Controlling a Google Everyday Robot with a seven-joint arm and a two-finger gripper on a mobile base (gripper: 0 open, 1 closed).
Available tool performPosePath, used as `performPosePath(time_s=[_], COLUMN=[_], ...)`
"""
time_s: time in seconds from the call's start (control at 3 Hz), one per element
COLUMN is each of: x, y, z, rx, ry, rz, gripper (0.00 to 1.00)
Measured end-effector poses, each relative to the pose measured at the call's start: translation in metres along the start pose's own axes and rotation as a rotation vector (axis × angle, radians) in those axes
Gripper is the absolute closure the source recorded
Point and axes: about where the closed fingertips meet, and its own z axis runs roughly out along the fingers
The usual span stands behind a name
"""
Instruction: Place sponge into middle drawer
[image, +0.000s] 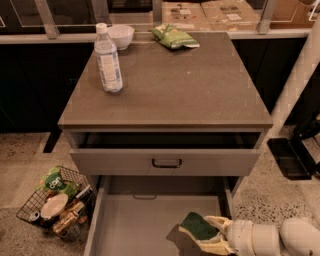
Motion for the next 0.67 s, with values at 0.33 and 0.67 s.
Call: performPosePath(time_s=[0.33, 0.67], x=[0.018, 0.047], y=[-0.010, -0.027], z=[0.026, 0.064], rx=[-0.017, -0.064], ry=[0.011, 0.029], rz=[0.010, 0.024], gripper=[1.00, 1.00])
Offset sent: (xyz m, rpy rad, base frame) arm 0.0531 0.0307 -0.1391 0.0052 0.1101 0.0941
